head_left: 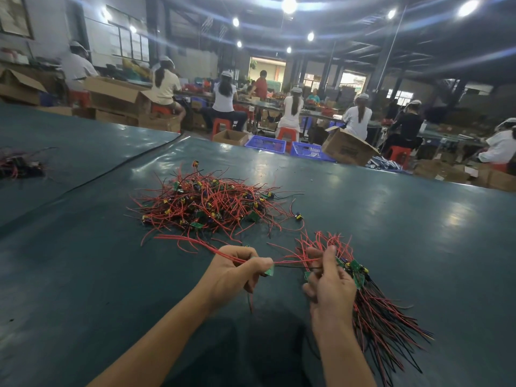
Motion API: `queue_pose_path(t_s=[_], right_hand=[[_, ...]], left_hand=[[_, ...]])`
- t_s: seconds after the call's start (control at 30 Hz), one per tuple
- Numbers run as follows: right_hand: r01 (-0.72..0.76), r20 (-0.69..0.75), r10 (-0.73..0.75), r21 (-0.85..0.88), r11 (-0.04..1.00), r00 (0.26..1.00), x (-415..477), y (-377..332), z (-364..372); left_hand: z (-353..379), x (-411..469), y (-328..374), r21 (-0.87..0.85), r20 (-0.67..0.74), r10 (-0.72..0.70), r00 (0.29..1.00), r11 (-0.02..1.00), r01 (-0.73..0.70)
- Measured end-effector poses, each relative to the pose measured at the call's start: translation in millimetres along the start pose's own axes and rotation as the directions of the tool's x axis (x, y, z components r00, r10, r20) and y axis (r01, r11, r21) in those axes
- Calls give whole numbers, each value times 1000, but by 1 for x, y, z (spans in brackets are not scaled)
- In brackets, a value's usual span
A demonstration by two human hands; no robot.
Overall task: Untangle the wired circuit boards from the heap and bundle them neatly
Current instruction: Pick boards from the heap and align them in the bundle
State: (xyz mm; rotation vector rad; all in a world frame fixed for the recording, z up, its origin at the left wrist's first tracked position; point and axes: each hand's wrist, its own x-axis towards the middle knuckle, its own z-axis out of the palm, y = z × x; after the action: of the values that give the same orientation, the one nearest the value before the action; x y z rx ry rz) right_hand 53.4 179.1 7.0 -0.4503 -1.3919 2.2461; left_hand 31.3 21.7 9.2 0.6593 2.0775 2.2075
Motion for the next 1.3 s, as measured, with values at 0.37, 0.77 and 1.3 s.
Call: queue_pose_path(t_s=[0.37,0.77,1.3], right_hand=[[56,47,-53,-60,997,997,-2,11,3],[320,318,-219,-314,894,922,-19,22,11],[88,527,91,-305,948,845,-38,22,19]], left_hand=[[-4,6,-3,36,-316,-8,949,999,20],[2,4,-9,-22,-242,-78,967,997,75],[2,2,-10,-1,138,-153,979,988,155]])
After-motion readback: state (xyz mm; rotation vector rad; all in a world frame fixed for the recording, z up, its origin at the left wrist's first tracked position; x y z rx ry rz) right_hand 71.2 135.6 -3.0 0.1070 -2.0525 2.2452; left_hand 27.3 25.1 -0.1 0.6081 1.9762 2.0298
